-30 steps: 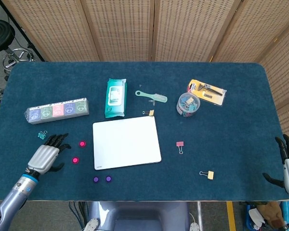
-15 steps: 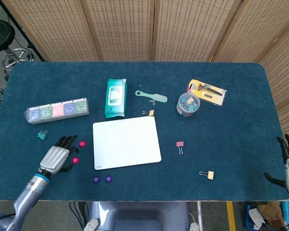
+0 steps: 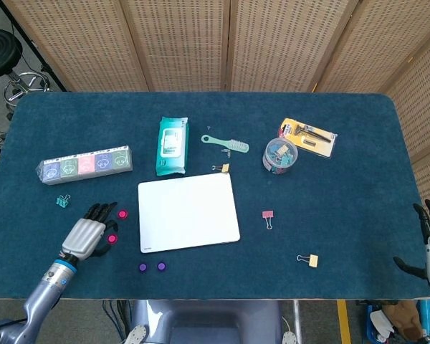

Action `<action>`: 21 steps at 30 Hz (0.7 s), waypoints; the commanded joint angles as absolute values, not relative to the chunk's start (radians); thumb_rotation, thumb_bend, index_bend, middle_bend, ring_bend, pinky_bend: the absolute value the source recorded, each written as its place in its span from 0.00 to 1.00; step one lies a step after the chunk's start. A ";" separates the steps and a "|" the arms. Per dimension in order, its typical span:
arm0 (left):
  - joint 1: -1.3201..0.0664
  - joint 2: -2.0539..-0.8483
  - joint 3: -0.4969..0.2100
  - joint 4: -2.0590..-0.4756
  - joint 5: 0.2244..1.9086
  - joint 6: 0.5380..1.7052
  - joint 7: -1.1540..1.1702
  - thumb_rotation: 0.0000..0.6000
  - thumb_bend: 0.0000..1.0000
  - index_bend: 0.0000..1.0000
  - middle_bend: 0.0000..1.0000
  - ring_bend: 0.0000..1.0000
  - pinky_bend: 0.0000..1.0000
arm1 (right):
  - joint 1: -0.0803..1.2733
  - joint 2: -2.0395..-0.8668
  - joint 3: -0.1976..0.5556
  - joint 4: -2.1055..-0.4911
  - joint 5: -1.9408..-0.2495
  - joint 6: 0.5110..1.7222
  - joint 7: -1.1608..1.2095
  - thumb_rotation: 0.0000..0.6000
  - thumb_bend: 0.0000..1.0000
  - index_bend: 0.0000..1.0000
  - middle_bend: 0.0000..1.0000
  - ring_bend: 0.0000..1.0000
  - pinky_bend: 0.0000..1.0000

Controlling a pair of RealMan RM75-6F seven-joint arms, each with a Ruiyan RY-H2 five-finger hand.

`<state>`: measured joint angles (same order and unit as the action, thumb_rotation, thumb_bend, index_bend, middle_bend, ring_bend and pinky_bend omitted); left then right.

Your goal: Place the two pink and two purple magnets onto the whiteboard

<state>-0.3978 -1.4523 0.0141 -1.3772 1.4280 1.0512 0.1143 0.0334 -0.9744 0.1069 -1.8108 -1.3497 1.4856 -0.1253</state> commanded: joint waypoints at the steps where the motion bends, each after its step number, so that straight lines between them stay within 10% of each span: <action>1: -0.400 -1.452 0.015 -1.376 1.425 1.046 0.115 1.00 0.29 0.43 0.00 0.00 0.00 | 0.034 -0.975 0.107 -1.811 -1.350 1.485 -0.126 1.00 0.00 0.00 0.00 0.00 0.00; 21: -0.404 -1.455 0.018 -1.371 1.411 1.040 0.108 1.00 0.31 0.64 0.00 0.00 0.00 | 0.033 -0.973 0.108 -1.812 -1.346 1.484 -0.118 1.00 0.00 0.00 0.00 0.00 0.00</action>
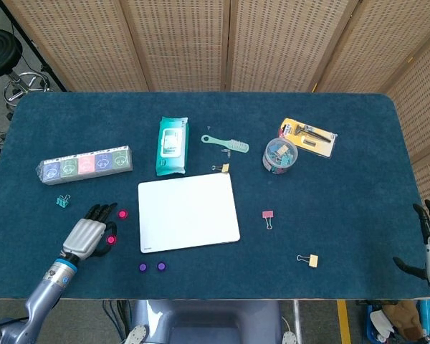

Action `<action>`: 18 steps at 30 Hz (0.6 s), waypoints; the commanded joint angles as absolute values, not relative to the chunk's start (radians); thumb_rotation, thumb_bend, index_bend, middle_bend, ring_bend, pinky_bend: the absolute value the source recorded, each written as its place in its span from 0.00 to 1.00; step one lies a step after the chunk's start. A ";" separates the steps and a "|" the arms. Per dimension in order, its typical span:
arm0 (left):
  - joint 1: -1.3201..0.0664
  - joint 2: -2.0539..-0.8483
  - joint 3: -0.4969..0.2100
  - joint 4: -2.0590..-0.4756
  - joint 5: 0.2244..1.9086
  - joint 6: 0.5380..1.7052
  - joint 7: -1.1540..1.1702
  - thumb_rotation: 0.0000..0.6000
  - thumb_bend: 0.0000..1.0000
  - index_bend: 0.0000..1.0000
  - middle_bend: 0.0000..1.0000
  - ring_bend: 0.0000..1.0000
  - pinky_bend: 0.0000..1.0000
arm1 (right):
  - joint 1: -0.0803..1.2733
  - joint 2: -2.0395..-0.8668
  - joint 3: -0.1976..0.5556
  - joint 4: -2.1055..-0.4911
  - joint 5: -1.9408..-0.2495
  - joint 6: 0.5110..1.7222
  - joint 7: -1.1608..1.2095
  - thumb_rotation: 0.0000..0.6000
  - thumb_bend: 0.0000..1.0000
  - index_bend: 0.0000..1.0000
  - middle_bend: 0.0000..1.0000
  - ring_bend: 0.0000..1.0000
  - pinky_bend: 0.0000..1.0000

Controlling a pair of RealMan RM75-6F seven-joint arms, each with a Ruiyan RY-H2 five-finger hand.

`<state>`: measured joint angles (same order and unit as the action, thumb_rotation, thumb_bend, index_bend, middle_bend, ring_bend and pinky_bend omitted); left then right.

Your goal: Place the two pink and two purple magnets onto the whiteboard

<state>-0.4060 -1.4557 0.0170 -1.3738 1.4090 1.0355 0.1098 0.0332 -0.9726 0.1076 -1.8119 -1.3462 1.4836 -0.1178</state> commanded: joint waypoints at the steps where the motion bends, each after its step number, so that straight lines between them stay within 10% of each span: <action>1: -0.403 -1.455 0.017 -1.370 1.409 1.042 0.108 1.00 0.31 0.65 0.00 0.00 0.00 | 0.033 -0.973 0.108 -1.812 -1.346 1.484 -0.118 1.00 0.00 0.00 0.00 0.00 0.00; 18: -0.533 -1.421 -0.085 -1.515 1.359 0.942 0.171 1.00 0.31 0.64 0.00 0.00 0.00 | 0.033 -0.969 0.107 -1.816 -1.343 1.481 -0.117 1.00 0.00 0.00 0.00 0.00 0.00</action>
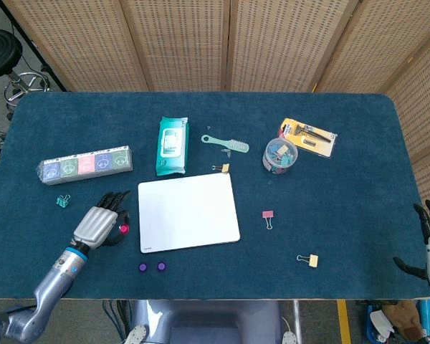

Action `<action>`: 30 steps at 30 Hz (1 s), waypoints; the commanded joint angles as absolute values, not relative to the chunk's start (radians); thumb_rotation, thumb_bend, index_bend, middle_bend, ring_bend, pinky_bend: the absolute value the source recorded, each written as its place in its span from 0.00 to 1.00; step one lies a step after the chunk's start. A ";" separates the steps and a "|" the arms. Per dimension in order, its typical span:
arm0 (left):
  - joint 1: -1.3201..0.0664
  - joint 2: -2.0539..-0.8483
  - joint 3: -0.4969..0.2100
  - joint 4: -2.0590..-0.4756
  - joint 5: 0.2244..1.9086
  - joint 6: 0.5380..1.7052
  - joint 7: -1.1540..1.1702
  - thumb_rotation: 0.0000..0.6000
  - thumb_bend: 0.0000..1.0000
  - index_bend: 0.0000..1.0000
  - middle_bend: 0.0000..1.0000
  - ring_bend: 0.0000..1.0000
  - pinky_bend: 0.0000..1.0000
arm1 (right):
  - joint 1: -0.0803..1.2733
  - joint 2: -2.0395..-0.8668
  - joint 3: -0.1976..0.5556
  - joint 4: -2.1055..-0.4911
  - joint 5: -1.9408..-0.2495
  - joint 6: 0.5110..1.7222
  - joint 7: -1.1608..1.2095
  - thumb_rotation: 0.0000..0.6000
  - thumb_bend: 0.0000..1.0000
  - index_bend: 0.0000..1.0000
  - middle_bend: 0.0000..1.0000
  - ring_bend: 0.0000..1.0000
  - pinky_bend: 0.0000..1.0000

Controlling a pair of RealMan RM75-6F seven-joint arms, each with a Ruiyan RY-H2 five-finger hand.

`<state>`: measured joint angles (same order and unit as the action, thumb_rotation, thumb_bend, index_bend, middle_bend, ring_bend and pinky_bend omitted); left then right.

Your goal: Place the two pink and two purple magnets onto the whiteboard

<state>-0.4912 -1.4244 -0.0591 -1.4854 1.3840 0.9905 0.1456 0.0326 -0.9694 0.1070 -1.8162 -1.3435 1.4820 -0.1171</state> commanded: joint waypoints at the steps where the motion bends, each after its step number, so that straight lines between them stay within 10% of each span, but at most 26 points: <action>1: -0.548 -1.424 -0.093 -1.522 1.351 0.923 0.172 1.00 0.31 0.64 0.00 0.00 0.00 | 0.033 -0.969 0.107 -1.816 -1.342 1.481 -0.117 1.00 0.00 0.00 0.00 0.00 0.00; 25: -0.633 -1.535 -0.095 -1.432 1.237 0.853 0.235 1.00 0.31 0.59 0.00 0.00 0.00 | 0.033 -0.965 0.109 -1.815 -1.332 1.474 -0.105 1.00 0.00 0.00 0.00 0.00 0.00; 30: -0.636 -1.530 -0.088 -1.444 1.222 0.851 0.255 1.00 0.26 0.22 0.00 0.00 0.00 | 0.032 -0.962 0.110 -1.816 -1.330 1.476 -0.101 1.00 0.00 0.00 0.00 0.00 0.00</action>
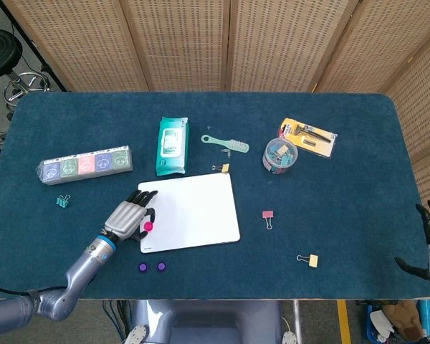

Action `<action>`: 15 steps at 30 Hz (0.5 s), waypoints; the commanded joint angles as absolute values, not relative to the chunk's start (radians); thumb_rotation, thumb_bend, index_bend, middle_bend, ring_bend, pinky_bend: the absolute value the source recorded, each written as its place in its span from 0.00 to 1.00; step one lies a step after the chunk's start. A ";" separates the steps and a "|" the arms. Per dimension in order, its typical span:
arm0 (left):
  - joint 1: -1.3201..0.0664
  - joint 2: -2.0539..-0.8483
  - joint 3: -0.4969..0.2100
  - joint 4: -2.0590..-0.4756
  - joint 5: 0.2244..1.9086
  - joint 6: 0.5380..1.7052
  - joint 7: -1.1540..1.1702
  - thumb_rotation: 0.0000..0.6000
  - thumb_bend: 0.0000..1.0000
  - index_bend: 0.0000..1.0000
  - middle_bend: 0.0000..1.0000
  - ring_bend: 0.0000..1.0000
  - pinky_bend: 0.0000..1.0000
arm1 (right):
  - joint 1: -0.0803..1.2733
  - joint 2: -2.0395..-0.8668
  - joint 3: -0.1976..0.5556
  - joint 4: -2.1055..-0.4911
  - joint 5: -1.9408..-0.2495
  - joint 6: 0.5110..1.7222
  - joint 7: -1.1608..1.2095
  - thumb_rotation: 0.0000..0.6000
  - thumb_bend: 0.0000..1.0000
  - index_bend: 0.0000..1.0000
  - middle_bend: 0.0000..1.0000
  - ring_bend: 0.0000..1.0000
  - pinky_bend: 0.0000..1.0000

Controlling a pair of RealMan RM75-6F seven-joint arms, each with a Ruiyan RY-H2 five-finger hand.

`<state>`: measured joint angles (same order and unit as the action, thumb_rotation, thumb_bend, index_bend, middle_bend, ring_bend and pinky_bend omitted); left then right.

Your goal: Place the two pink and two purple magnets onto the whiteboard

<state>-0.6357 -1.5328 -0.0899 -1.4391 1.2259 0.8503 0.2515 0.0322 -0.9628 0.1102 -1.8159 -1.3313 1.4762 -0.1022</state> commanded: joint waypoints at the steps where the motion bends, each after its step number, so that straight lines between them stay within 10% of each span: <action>1: -0.635 -1.527 -0.087 -1.450 1.219 0.853 0.257 1.00 0.25 0.15 0.00 0.00 0.00 | 0.032 -0.962 0.111 -1.816 -1.329 1.475 -0.100 1.00 0.00 0.00 0.00 0.00 0.00; 15: -0.577 -1.423 -0.072 -1.431 1.201 0.924 0.214 1.00 0.24 0.23 0.00 0.00 0.00 | 0.032 -0.959 0.109 -1.825 -1.329 1.473 -0.097 1.00 0.00 0.00 0.00 0.00 0.00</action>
<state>-0.5832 -1.4303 -0.0775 -1.4426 1.2099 0.9329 0.2226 0.0316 -0.9586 0.1093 -1.8250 -1.3289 1.4730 -0.0973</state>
